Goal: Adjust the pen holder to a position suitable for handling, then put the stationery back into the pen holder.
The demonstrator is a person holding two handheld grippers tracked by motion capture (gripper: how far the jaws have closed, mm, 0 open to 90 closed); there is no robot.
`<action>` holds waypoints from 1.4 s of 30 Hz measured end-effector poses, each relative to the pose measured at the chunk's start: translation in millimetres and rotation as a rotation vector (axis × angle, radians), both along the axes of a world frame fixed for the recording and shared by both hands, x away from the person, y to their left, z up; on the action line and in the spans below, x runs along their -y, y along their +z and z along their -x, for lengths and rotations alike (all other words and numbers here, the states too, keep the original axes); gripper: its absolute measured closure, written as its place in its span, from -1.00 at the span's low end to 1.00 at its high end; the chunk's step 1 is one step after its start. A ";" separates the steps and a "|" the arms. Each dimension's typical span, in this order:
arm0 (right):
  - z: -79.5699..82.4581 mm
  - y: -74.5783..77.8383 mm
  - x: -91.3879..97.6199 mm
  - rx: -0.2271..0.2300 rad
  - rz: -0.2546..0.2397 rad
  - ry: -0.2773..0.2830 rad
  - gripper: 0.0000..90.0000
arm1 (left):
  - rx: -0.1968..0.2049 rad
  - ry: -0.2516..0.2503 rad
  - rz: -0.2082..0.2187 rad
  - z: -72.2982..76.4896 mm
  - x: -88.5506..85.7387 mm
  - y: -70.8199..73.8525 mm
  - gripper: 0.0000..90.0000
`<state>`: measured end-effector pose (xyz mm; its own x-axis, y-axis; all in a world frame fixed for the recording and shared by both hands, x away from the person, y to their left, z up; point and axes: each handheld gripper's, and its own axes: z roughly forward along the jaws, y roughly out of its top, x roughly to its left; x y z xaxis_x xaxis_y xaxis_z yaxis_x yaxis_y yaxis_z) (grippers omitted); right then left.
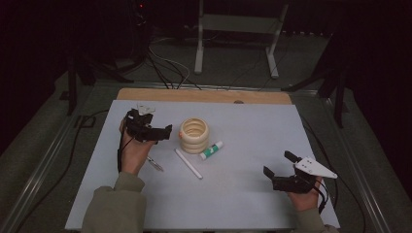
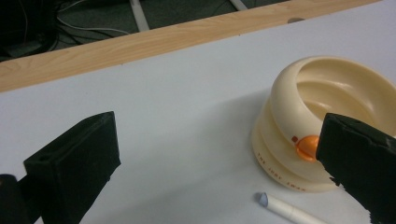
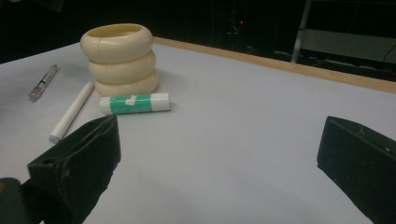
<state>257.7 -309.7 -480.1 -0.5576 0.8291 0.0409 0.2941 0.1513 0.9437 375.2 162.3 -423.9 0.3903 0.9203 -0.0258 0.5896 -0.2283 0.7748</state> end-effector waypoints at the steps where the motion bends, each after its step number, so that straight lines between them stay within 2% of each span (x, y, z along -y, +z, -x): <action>1: 0.0 -0.1 0.0 -0.001 -0.001 0.000 -1.00 | 0.001 0.005 0.003 0.8 -0.5 -1.0 -1.00; 14: 0.0 -0.2 0.3 -0.001 -0.001 -0.004 -1.00 | -0.013 0.029 0.005 10.2 -10.5 -9.3 -1.00; 20: 0.0 0.0 0.2 -0.001 -0.001 -0.004 -1.00 | 0.002 0.005 0.022 19.1 -11.8 -14.6 -1.00; 24: 0.2 0.2 0.5 -0.001 -0.002 -0.005 -1.00 | 0.003 0.006 0.018 23.9 -14.2 -20.2 -1.00; 27: 0.7 0.4 0.7 0.000 -0.001 -0.004 -1.00 | -0.008 0.010 0.030 26.7 -17.0 -25.1 -1.00; 30: 0.7 0.4 0.4 0.000 0.000 -0.004 -1.00 | -0.024 -0.018 0.032 30.0 -17.0 -30.3 -0.99; 33: 0.3 0.3 0.3 0.001 0.004 -0.003 -1.00 | -0.061 -0.045 0.041 31.9 -15.9 -34.9 -0.89; 35: 0.5 0.3 0.2 -0.001 0.005 -0.006 -1.00 | -0.057 -0.052 0.033 33.9 -14.2 -37.4 -0.82; 38: 0.6 0.5 0.5 -0.002 0.004 -0.009 -1.00 | -0.036 -0.048 0.046 38.0 -14.6 -40.1 -0.52; 39: 0.6 0.4 0.5 -0.003 0.004 -0.010 -1.00 | -0.028 -0.049 0.043 39.3 -14.8 -40.4 -0.30; 42: 0.8 0.5 0.2 0.000 0.006 -0.008 -1.00 | -0.021 -0.078 0.055 44.1 -14.7 -41.6 0.04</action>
<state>256.9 -309.9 -479.6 -0.5512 0.8336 0.0363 0.2953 0.1543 0.9429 331.2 177.0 -465.5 0.4600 0.8839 -0.0843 0.5876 -0.2319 0.7752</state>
